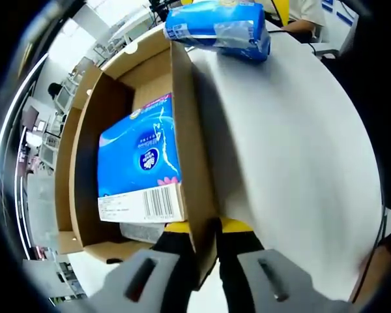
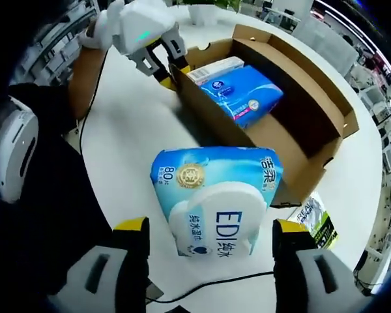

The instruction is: Operate the shoe box by opening the lid, removing the specified soft item, and placing it in the target area until the item is outside and the box remains undamaged.

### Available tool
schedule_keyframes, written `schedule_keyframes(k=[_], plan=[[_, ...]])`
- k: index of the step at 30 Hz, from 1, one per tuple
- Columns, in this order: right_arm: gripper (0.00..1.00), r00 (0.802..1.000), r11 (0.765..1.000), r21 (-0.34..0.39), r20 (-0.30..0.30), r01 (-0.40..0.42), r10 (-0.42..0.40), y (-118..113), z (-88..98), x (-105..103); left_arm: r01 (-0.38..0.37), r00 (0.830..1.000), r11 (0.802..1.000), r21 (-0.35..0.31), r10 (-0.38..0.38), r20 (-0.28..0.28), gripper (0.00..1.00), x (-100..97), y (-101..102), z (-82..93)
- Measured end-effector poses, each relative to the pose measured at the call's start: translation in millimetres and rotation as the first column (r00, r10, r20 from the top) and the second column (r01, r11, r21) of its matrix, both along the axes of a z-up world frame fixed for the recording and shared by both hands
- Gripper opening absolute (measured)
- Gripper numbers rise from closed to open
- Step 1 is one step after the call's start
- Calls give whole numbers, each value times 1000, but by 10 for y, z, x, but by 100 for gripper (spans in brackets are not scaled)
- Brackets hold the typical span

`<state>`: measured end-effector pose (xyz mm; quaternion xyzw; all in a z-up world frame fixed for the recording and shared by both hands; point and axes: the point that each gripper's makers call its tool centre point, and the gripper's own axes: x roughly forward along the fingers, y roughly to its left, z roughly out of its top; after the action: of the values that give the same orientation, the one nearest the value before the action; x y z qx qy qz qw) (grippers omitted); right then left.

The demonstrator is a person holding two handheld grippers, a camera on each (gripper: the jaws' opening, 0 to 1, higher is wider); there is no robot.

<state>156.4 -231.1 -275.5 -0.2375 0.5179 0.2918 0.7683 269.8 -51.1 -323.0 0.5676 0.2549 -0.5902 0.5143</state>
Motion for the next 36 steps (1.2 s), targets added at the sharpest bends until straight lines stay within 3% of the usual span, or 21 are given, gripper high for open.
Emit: schedule_keyframes(k=[3, 4, 6, 10, 12, 15, 22, 36], plan=[[82, 998, 999, 45, 62, 14, -17, -4, -44, 28, 0, 1000, 1000, 0, 0, 0, 10, -5, -2, -1], [82, 993, 998, 56, 117, -12, 6, 9, -52, 66, 0, 1000, 1000, 0, 0, 0, 10, -6, -2, -1], [82, 986, 997, 75, 169, -21, 8, 28, -64, 85, -1, 1000, 1000, 0, 1, 0, 10, -7, -3, -2], [79, 948, 993, 81, 312, -90, 61, 72, -57, 107, 1, 1000, 1000, 0, -1, 0, 10, -10, -3, -4], [80, 936, 994, 71, 347, -89, 59, 52, -55, 101, 0, 1000, 1000, 0, 0, 0, 10, -8, -4, -4], [80, 940, 990, 139, 341, -31, -18, 61, -93, 63, 0, 1000, 1000, 0, 0, 0, 10, -7, -5, -6], [79, 922, 978, 208, 378, 3, -83, 22, -123, 136, 1, 1000, 1000, -1, -1, 1, 10, -21, -8, -10], [68, 905, 976, 219, 416, -6, -87, 65, -178, 177, -4, 1000, 1000, 6, 4, 3, 10, -56, -9, -21]])
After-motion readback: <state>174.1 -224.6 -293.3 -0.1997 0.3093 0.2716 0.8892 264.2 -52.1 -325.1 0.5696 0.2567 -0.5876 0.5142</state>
